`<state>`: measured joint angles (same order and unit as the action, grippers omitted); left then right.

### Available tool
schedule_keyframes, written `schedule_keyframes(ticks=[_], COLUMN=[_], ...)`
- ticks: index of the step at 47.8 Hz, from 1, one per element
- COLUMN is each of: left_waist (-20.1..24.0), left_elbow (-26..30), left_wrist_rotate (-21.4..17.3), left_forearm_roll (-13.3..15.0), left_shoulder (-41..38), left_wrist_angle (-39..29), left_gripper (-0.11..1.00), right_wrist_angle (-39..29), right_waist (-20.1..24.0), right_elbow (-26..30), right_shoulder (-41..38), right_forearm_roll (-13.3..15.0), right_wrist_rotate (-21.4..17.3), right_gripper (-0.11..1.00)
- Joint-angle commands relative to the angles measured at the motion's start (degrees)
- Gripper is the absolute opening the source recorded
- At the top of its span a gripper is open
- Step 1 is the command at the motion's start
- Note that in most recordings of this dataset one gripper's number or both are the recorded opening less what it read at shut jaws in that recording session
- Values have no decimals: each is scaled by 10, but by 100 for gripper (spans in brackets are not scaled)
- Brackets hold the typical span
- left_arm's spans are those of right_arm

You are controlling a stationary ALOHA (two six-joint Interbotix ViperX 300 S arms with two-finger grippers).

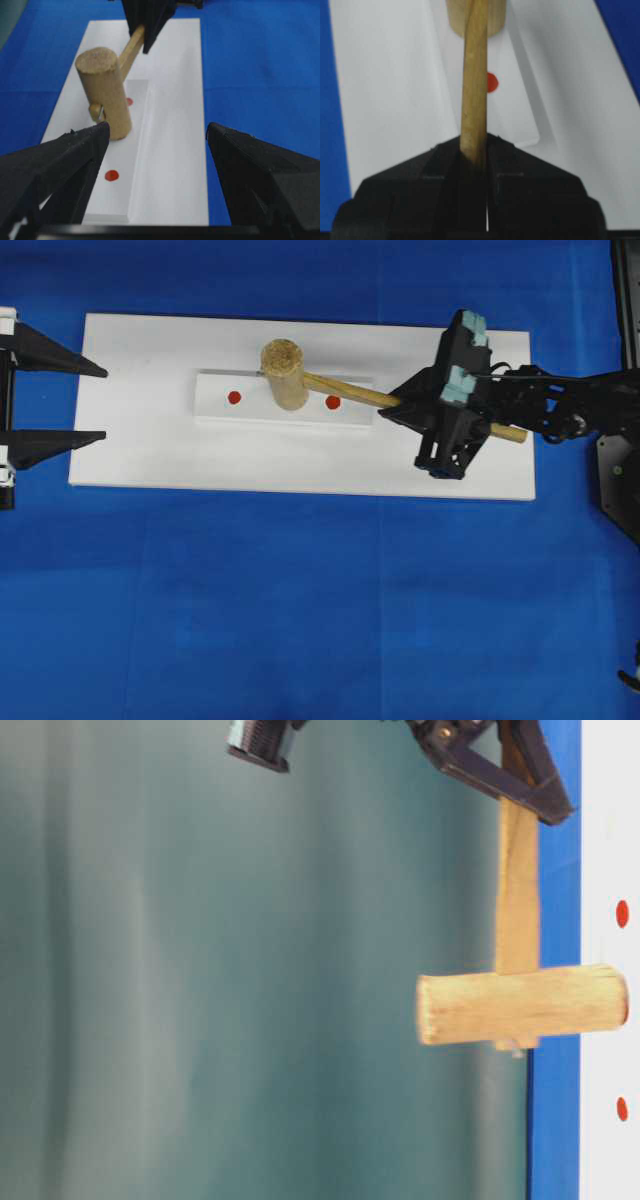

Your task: Hit the mark with a hammer.

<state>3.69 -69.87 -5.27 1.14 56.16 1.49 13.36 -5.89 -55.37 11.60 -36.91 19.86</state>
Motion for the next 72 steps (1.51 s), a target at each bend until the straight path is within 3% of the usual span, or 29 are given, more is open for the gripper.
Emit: schedule_keyframes(ticks=[1, 11, 18, 27, 36, 44, 72], left_waist=[2, 2, 1, 2, 2, 2, 2], left_elbow=[6, 6, 6, 6, 6, 6, 6], left_wrist_rotate=[1, 1, 1, 1, 1, 1, 1], left_forearm_roll=[1, 1, 1, 1, 1, 1, 1], left_shoulder=[-5, -5, -5, -5, -5, -5, -5], left_wrist_angle=[5, 4, 4, 5, 5, 4, 5], left_gripper=[76, 76, 76, 76, 76, 76, 76], right_wrist_angle=[9, 9, 18, 25, 6, -10, 0], right_waist=[4, 4, 4, 4, 4, 4, 4], right_elbow=[-4, -73, -94, -98, -100, -100, -86], right_shoulder=[56, 177, 221, 199, 109, 45, 173], right_forearm_roll=[3, 3, 3, 4, -1, -22, -4], right_wrist_rotate=[3, 3, 4, 6, -4, -11, 17], right_gripper=[2, 2, 2, 2, 2, 2, 2])
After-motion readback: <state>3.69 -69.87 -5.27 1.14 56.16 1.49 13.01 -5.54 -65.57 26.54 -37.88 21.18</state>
